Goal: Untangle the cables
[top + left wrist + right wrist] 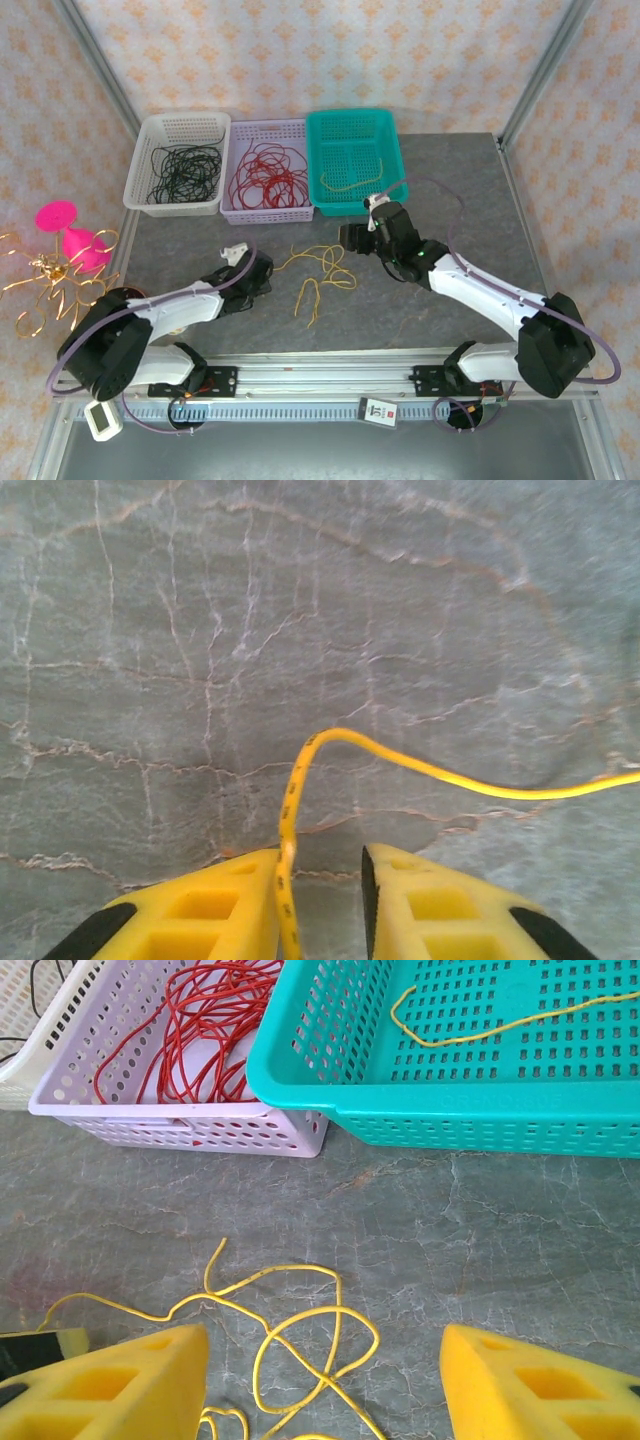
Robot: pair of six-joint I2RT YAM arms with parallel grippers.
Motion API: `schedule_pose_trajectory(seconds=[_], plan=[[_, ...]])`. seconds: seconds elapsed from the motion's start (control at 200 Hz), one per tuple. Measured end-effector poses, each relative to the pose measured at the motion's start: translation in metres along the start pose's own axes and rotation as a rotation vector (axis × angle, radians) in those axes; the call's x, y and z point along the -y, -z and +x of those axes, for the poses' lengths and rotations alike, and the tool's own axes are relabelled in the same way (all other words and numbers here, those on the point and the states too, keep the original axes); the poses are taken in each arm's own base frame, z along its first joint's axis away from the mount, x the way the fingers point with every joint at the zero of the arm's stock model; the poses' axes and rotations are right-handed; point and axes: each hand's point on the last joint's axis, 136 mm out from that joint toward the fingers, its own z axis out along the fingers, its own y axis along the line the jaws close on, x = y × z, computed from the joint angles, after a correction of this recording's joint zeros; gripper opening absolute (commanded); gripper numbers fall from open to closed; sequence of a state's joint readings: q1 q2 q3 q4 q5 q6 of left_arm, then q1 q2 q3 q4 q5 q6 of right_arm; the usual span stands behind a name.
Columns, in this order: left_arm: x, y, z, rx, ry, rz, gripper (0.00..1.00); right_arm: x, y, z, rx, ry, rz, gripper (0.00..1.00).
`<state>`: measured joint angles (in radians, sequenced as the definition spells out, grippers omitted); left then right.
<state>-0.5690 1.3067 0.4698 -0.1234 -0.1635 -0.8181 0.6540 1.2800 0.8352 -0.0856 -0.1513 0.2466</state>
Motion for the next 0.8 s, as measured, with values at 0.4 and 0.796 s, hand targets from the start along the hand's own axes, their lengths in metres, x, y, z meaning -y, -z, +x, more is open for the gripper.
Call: schedule_pose_trajectory(seconds=[0.4,0.796], plan=[[0.035,0.065,-0.052,0.211,0.033,0.239,0.0,-0.018,0.001,-0.005,0.014,0.048,-0.093,0.64],[0.071,0.185,-0.134,0.511,0.026,0.508,0.0,-0.069,0.011,-0.02,0.067,0.119,-0.369,0.67]])
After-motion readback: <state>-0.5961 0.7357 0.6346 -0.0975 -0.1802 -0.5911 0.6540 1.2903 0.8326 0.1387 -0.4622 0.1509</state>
